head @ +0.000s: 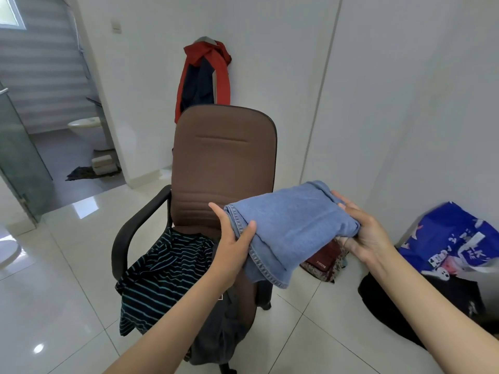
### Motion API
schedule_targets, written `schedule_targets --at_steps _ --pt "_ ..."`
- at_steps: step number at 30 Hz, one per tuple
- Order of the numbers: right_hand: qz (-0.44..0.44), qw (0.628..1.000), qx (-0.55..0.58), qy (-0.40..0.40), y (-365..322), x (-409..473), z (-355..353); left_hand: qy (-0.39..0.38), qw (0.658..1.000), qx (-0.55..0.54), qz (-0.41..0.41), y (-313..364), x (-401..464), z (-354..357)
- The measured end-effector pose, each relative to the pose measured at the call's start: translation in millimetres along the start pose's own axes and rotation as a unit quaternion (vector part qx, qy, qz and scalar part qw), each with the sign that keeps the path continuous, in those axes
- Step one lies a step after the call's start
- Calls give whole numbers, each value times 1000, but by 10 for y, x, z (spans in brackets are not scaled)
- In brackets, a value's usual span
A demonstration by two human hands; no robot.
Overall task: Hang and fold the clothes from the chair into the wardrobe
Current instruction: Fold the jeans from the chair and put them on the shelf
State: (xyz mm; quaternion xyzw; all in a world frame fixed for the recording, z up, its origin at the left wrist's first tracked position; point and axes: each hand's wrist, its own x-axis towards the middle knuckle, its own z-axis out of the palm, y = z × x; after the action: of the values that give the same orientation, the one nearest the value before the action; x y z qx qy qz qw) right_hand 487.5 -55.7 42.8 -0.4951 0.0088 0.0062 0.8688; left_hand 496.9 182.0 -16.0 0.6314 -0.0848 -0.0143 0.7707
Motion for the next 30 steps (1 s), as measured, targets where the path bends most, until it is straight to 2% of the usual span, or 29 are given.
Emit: schedule_targets --at_steps 3,6,11,17,20,24,30 --pt "-7 1000 4 14 26 -300 -23 -15 994 87 62 -20 -162 16" --pt "-20 999 7 25 60 -713 -86 -44 984 152 77 4 -386 39" --pt "-52 996 -10 79 89 -1453 -225 -99 994 16 -37 63 -942 224" --pt "-137 978 -68 142 -109 -2410 -110 -179 979 -40 -95 33 -1513 596" --pt "-174 961 -96 194 -259 -2876 -41 -244 963 -50 -102 108 -1666 837" --pt "-222 934 -109 257 -332 -3485 93 -317 944 -54 -69 221 -1844 1096" --pt "-286 890 -113 338 -123 -4203 650 -432 897 -74 -61 444 -2154 1044"
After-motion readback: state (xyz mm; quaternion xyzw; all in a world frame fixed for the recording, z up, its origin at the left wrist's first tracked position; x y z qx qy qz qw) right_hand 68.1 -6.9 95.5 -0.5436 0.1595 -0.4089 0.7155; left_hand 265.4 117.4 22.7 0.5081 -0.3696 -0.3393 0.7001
